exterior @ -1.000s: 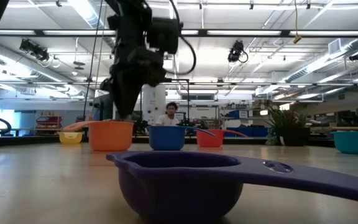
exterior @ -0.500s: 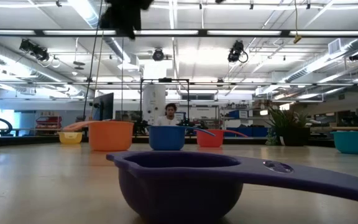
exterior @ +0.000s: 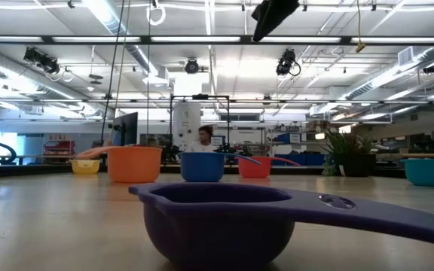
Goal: Nest measuring cups in basket
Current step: Stack the left blue measuring cup on top of the orange measuring cup
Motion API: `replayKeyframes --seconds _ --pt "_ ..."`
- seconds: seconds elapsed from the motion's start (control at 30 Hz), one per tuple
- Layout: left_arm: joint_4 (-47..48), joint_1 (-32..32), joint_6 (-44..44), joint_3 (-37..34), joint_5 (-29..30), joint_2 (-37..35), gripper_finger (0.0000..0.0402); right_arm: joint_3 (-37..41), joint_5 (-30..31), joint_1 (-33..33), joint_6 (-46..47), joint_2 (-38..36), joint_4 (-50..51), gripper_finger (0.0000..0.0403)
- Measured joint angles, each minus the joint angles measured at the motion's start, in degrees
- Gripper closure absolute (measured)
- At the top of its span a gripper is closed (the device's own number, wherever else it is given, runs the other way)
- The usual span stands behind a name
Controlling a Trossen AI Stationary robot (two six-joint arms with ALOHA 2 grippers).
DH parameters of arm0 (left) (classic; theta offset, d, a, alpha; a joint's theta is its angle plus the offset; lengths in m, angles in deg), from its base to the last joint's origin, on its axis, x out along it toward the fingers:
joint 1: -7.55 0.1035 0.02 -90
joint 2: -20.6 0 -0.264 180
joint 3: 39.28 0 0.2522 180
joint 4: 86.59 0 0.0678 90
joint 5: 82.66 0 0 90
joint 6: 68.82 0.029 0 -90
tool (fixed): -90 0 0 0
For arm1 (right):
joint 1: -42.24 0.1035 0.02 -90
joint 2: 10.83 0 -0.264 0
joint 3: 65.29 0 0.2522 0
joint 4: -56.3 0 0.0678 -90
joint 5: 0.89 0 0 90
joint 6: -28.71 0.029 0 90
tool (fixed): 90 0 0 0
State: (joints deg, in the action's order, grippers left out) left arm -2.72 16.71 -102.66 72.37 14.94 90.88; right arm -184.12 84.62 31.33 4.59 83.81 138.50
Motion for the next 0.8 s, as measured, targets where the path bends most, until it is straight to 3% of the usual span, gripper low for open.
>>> replayKeyframes --seconds 0.17,0.4,0.8 --pt "1.13 0.00 0.47 -0.02 0.29 -3.89 0.0262 4.23 0.46 2.94 -0.92 0.05 -9.49 0.0240" --pt "3.98 0.00 3.40 -0.04 -0.27 -8.18 0.0262 4.83 1.24 6.04 8.38 5.51 -21.04 0.0240" --pt "9.33 -0.02 3.58 -0.07 -0.66 -13.00 0.0262 4.81 1.44 7.41 15.56 15.33 -20.34 0.0240"
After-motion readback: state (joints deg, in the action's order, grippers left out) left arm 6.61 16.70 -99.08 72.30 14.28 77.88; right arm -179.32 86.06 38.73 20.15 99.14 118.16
